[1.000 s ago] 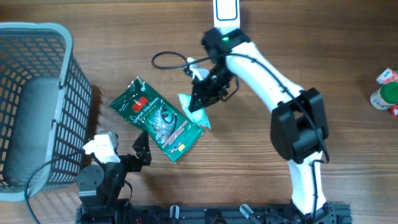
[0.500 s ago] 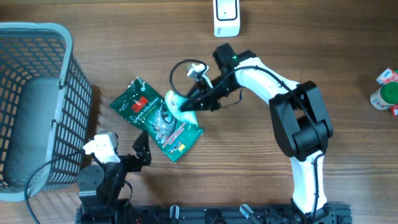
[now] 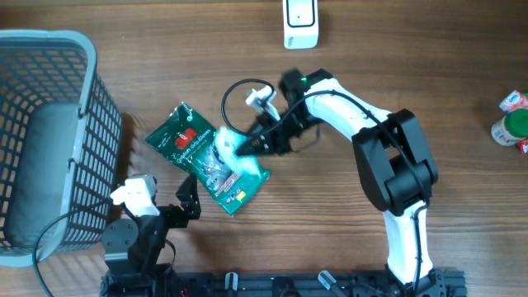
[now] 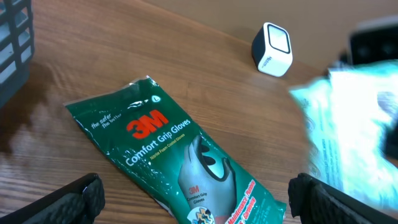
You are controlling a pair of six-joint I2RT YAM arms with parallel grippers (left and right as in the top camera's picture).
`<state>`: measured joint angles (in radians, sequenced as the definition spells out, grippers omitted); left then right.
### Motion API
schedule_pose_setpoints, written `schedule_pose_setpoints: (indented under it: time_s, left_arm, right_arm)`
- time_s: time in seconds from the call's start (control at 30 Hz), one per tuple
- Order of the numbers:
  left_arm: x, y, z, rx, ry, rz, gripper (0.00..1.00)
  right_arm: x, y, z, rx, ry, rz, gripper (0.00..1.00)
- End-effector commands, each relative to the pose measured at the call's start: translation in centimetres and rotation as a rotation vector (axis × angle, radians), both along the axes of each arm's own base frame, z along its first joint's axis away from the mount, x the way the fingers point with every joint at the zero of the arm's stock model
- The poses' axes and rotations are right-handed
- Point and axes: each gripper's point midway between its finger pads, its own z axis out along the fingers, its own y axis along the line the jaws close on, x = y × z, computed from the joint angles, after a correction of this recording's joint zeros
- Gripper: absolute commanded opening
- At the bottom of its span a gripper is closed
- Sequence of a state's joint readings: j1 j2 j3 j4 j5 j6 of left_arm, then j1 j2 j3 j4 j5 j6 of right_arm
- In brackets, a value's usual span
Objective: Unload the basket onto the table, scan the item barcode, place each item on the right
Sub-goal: 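Lift the tissue pack up to the white scanner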
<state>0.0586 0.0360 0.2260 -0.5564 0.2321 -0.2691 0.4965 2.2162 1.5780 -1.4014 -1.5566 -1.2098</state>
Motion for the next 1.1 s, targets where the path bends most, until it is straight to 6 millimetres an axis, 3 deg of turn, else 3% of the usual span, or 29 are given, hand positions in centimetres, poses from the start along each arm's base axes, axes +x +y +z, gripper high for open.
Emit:
schedule_pose_setpoints:
  time_s: [0.0,0.2,0.3,0.5,0.6,0.7,0.9,1.0,1.07]
  left_arm:
    - [0.0,0.0,-0.2,-0.005,0.002,0.004,1.00]
    - [0.0,0.0,-0.2,-0.005,0.002,0.004,1.00]
    - [0.0,0.0,-0.2,-0.005,0.002,0.004,1.00]
    - [0.0,0.0,-0.2,-0.005,0.002,0.004,1.00]
    - [0.0,0.0,-0.2,-0.005,0.002,0.004,1.00]
    - [0.0,0.0,-0.2,-0.005,0.002,0.004,1.00]
    - [0.0,0.0,-0.2,-0.005,0.002,0.004,1.00]
    - [0.0,0.0,-0.2,-0.005,0.002,0.004,1.00]
    - [0.0,0.0,-0.2,-0.005,0.002,0.004,1.00]
  right_arm:
    - [-1.9,-0.9,2.1,0.177,-0.306,0.002,0.04]
    - [-4.8,-2.2,-0.4,0.110,-0.199,0.023,0.04]
    - [-8.2,-4.1,-1.4,0.064,-0.117,0.027,0.05]
    - [-13.8,-7.2,3.2,0.162,-0.261,0.003,0.04]
    - [-15.5,-8.1,5.1,0.204,-0.346,0.010,0.05]
    - [-16.0,-8.4,6.3,0.240,-0.402,0.004,0.04]
    - [-15.6,-8.3,6.6,0.237,-0.370,-0.018,0.04]
    - [-14.8,-8.5,5.3,0.175,-0.352,-0.005,0.04]
    - [-13.0,-8.7,3.6,0.089,-0.333,-0.015,0.04]
